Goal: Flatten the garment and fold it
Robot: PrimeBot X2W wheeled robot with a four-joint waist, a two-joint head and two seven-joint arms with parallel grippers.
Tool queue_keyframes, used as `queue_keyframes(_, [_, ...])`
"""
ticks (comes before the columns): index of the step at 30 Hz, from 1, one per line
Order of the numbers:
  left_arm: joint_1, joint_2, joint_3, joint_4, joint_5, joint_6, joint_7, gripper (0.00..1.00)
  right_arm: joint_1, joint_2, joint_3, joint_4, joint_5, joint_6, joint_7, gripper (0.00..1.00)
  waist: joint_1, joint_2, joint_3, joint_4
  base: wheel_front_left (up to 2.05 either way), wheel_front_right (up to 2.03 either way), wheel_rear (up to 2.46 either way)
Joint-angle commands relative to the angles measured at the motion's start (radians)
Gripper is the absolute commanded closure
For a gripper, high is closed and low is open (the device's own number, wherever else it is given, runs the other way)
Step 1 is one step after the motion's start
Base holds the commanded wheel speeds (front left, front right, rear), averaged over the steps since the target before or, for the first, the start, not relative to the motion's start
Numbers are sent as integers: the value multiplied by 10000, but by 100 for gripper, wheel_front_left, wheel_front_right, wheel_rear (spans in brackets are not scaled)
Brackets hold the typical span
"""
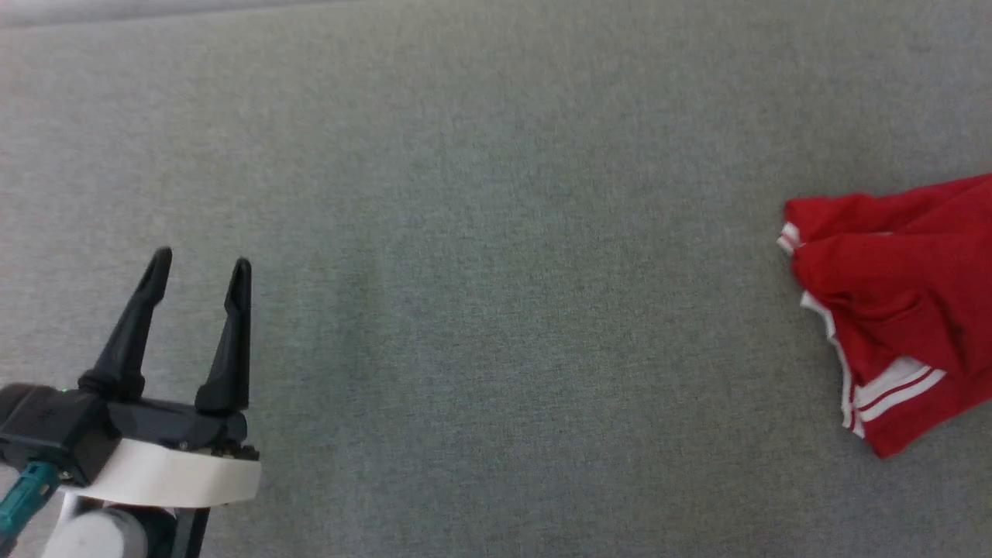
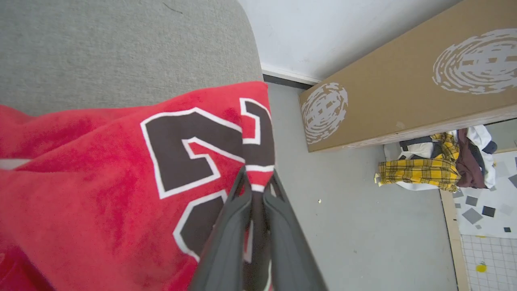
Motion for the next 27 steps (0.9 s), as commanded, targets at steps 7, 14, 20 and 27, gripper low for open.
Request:
queue_keyframes(7, [-839,83,143,-243,322,-290,-406,0,-148,435,-812,257,-619,-9,-193,100,-3,0,1376,-230,0,0,0])
queue_keyframes(14, [-1033,-691,628,-297,119,-485,-605,0,-43,1099,-1405,486,-1089,-9,-238,0,-3,0,1351,-146,0,0,0])
queue_keyframes(20, [-932,-1602,1428,-301,50,-1093,-613,0,-14,1223,-1518,400,-1283,-9,-465,0,-3,0,946,-82,0,0,0])
queue_keyframes(27, [-363,-2528,1817,643,-143,-1232,-615,0,254,1487,-1362,309,-967,-9,-1186,0,-3,0,-216,129,0,0,0])
